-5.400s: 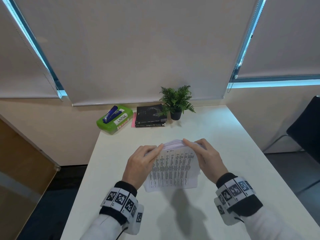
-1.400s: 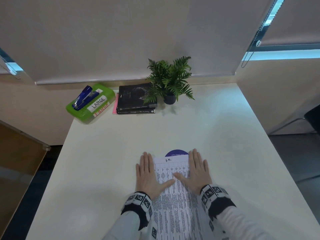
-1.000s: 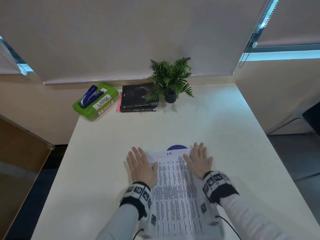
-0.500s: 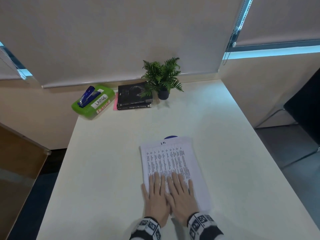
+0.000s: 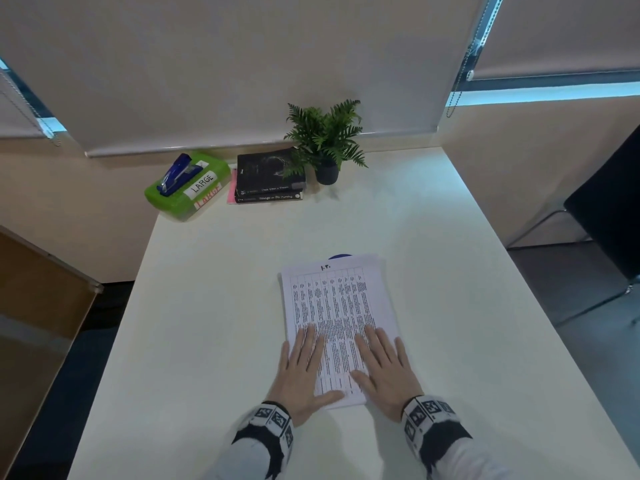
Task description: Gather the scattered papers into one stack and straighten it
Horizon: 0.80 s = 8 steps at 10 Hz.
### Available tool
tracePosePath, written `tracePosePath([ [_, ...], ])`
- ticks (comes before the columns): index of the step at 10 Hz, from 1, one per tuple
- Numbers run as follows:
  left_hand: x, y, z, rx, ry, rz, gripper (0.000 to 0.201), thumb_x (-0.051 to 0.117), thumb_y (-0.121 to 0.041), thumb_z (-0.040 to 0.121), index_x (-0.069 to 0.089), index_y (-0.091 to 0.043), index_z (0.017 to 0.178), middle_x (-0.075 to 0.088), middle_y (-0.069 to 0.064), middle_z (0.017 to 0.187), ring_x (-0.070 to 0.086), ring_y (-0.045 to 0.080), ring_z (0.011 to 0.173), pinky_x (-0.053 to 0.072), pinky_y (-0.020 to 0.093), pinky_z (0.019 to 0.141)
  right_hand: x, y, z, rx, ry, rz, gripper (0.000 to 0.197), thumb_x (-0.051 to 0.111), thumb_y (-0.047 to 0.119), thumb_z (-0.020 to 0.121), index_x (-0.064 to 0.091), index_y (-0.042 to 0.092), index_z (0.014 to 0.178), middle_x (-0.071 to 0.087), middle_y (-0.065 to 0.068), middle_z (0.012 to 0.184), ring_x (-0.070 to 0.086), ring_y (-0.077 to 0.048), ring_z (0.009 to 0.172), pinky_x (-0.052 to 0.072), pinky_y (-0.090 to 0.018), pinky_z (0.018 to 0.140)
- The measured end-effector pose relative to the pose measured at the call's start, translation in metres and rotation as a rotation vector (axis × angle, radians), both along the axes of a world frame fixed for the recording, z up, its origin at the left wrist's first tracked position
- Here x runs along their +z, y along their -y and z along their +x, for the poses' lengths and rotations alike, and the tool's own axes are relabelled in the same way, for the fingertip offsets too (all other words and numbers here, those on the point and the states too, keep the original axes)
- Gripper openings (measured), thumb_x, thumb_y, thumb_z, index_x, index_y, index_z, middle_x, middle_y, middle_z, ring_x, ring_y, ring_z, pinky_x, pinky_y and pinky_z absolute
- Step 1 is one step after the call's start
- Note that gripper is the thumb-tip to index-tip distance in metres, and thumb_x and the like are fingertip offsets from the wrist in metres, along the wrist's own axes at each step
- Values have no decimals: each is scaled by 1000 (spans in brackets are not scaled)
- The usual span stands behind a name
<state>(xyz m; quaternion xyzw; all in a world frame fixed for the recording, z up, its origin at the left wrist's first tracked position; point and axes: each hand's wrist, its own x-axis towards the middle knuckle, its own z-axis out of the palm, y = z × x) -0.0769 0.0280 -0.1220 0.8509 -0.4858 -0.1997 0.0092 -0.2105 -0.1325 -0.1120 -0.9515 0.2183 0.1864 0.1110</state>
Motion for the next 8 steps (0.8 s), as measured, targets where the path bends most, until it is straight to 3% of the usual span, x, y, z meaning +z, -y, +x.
tracePosePath([
  [1,7,-8,10,-102,-56,-17,111,30,-86,74,5,-11,151,-3,11,159,-10,17,145,-3,43,111,4,2,1,-20,-57,45,74,21,63,91,12,18,149,3,-3,158,2,-22,142,-1,-42,112],
  [2,14,-11,17,-154,-97,-37,119,35,-89,68,-19,-18,148,-34,3,152,-35,12,138,-18,39,112,6,8,-2,-38,6,37,83,16,71,87,-20,24,144,-32,0,151,-36,-11,133,-25,-35,107],
  [3,17,-14,23,-175,-144,-11,127,42,-90,63,-26,-22,145,-42,-3,148,-40,11,135,-21,36,112,5,12,-9,-58,39,94,89,-1,80,75,-37,26,136,-49,4,138,-48,-6,123,-37,-30,97],
  [4,15,-17,26,-166,-166,2,131,48,-89,59,-26,-24,145,-43,-2,147,-41,12,134,-23,35,111,4,12,-11,-70,19,135,91,-10,84,65,-41,31,132,-50,7,138,-45,-7,127,-38,-30,96],
  [5,16,-17,26,-162,-152,24,132,49,-89,56,-26,-26,145,-44,-4,146,-43,12,133,-22,39,111,3,12,-11,-65,20,152,87,-10,85,65,-47,36,126,-51,13,136,-43,-9,129,-37,-30,97],
  [7,23,-17,21,-148,-51,130,134,43,-95,49,-28,-32,143,-44,-8,146,-43,19,133,-23,54,108,15,10,-10,-65,-34,163,89,-18,84,56,-49,35,123,-59,14,128,-41,-12,131,-36,-33,97],
  [8,35,-13,20,-144,-49,155,129,31,-101,47,-27,-36,143,-44,-9,146,-42,20,132,-26,59,104,35,8,0,-83,-99,110,105,-21,81,48,-34,21,134,-46,2,139,-27,-15,140,-13,-48,112],
])
